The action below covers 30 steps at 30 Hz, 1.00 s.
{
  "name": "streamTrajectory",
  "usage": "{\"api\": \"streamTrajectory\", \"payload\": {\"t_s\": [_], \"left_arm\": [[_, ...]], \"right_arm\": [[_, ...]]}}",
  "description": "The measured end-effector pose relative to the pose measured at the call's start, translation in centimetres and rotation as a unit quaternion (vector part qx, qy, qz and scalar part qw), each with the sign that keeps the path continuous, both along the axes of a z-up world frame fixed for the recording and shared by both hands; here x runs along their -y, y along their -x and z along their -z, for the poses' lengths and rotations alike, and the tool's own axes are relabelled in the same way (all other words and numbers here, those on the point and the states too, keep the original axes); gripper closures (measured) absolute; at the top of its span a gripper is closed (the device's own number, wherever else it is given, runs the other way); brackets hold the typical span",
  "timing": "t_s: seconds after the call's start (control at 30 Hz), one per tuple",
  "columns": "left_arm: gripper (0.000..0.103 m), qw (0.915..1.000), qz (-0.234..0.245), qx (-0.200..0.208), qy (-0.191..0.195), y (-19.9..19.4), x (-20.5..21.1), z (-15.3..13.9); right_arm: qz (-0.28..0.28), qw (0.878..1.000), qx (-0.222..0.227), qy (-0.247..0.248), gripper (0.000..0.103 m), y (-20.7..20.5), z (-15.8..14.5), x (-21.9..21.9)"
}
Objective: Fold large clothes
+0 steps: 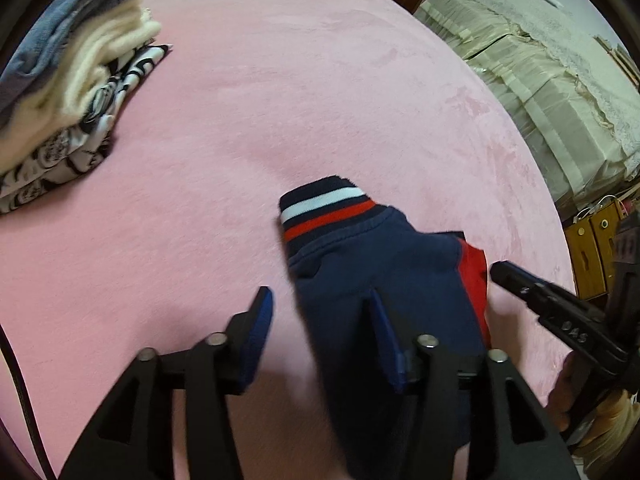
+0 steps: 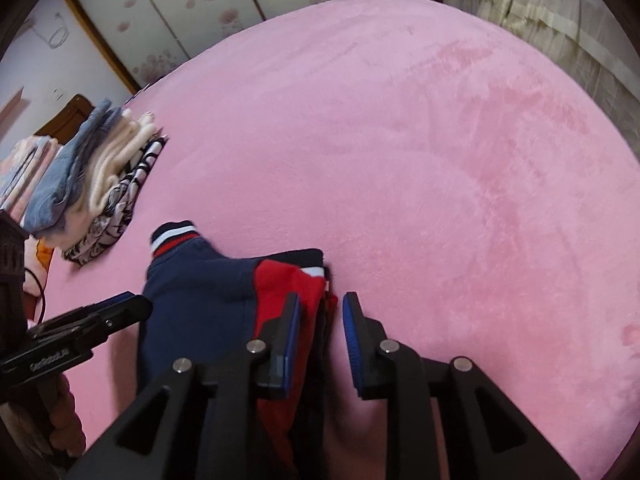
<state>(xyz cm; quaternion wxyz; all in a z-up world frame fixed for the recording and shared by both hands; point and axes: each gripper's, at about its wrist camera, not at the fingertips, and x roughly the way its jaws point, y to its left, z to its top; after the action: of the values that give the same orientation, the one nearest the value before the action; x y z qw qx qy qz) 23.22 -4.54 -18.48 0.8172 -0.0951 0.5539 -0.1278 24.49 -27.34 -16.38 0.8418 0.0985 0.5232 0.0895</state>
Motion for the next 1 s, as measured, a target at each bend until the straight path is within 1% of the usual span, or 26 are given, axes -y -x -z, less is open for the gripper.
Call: {"api": "streamTrajectory", "payload": {"t_s": [0.03,0.07,0.1,0.17,0.23,0.27,0.3,0.37,0.43,0.5,0.6,0.7,0.77,0.87,0.93,1.0], "left_arm": [[0.041,1.0,-0.003,-0.006,-0.001,0.3,-0.2,-0.4],[0.033,0.9999,-0.006,-0.01,-0.001,0.5,-0.5,-0.8],[0.03,0.9998,-0.011,-0.016,-0.001,0.8,-0.7,-1.2],[0.029,0.9995,-0.018,-0.026,0.002,1.5,-1.2,-2.0],[0.029,0.999,-0.022,-0.039,0.007,2.2,-1.5,-2.8],[0.029,0.9988,-0.023,-0.043,0.008,2.4,-1.6,-3.1],[0.029,0.9986,-0.024,-0.047,0.008,2.7,-1.6,-3.4],[0.028,0.9983,-0.024,-0.052,0.008,3.5,-1.9,-4.1],[0.026,0.9983,-0.023,-0.053,0.008,4.2,-1.7,-4.8],[0.025,0.9985,-0.021,-0.05,0.009,4.6,-1.4,-5.3],[0.025,0.9989,-0.015,-0.043,0.008,5.2,-0.7,-6.0],[0.025,0.9983,-0.016,-0.05,0.023,5.5,-0.3,-5.8],[0.025,0.9963,-0.016,-0.069,0.049,5.4,-0.1,-4.9],[0.025,0.9904,-0.017,-0.102,0.091,5.3,-0.2,-2.8],[0.025,0.9882,-0.025,-0.116,0.097,5.3,-0.2,-1.4],[0.025,0.9851,-0.028,-0.129,0.11,5.3,-0.3,-0.2]], "right_arm": [[-0.006,1.0,0.0,0.005,0.08,0.3,-0.7,0.0],[-0.008,1.0,0.0,0.008,0.074,0.5,-1.2,0.0],[-0.009,1.0,0.0,0.01,0.07,0.8,-2.0,0.0],[-0.006,1.0,0.006,0.012,0.056,1.4,-3.4,0.1],[-0.006,1.0,0.017,0.014,0.051,2.1,-4.9,0.1],[-0.007,1.0,0.019,0.016,0.046,2.4,-5.5,0.0],[-0.008,1.0,0.023,0.017,0.044,2.7,-6.1,-0.1],[-0.009,0.999,0.033,0.02,0.032,3.4,-7.2,-0.4],[-0.01,0.999,0.035,0.017,0.027,3.7,-8.0,-0.7],[-0.022,1.0,0.022,-0.001,0.027,3.8,-8.3,-0.9],[-0.025,1.0,0.006,0.008,0.027,3.9,-8.3,-1.3],[-0.048,0.999,-0.009,-0.005,0.027,4.0,-7.9,-1.7],[-0.05,0.999,-0.014,-0.011,0.027,4.1,-7.5,-1.5],[-0.043,0.998,-0.041,-0.024,0.027,3.8,-6.0,-0.9],[-0.036,0.996,-0.067,-0.037,0.027,3.3,-4.3,-0.4],[-0.028,0.994,-0.093,-0.055,0.027,3.0,-2.5,0.3]]}}
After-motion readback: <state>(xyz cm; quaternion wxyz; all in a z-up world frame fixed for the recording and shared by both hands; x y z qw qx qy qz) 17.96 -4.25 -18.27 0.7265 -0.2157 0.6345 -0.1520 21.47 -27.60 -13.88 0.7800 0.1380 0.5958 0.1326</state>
